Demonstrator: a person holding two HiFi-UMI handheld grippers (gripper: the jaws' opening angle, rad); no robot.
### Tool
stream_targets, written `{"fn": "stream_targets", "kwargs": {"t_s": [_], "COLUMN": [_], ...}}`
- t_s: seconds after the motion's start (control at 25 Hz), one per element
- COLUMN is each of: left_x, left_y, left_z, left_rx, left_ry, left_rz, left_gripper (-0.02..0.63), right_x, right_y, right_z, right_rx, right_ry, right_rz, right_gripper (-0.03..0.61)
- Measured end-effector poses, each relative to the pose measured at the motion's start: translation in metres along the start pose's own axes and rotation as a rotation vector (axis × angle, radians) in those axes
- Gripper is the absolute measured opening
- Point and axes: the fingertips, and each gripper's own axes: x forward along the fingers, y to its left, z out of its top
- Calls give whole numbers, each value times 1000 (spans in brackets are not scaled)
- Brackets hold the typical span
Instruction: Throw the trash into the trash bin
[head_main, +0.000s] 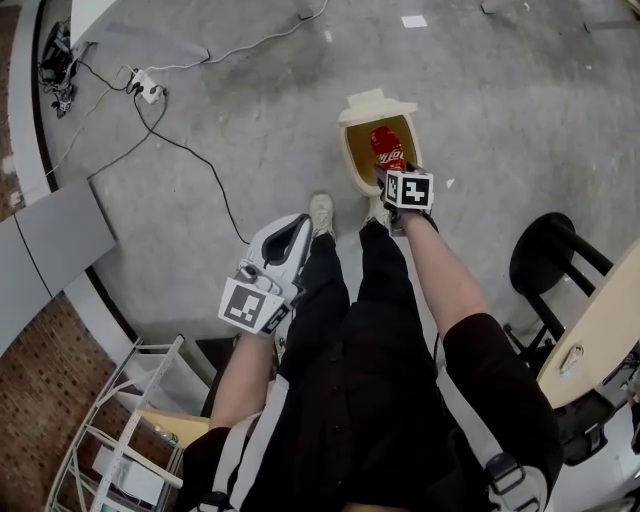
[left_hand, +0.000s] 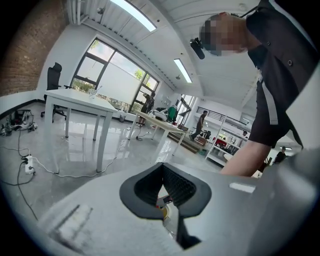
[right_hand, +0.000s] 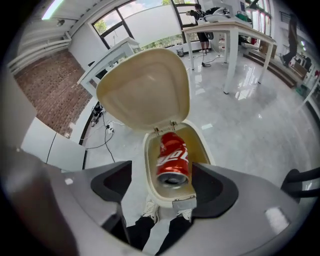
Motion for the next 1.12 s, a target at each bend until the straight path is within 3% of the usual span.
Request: {"fn": "stream_targets", "kwargs": {"t_s": [0.08, 0.32, 0.52, 0.6, 0.96, 1.12], "left_x": [4, 8, 7, 5, 19, 2], "left_y": [-1, -8, -11, -13, 0, -1], "left_z": [-3, 12, 33, 55, 184, 217], "left_rx": [-6, -8, 18, 36, 193, 225], "left_ry": [1, -29, -41, -59, -276, -338], "left_rz": [-6, -32, -28, -19, -36, -13], "left_gripper": [0, 0, 0, 0, 0, 0], "right_x": [-1, -34, -94, -128, -293, -359], "right_y": [-2, 0, 10, 12, 4, 16], "right_z": [4, 15, 32, 43, 169, 188], "right_rx": [9, -5, -13, -4, -46, -66], "right_ry": [-17, -125, -255, -315, -751, -872], "right_rz": [1, 3, 18, 25, 0, -2], "right_gripper": [369, 243, 158, 132, 91, 62]}}
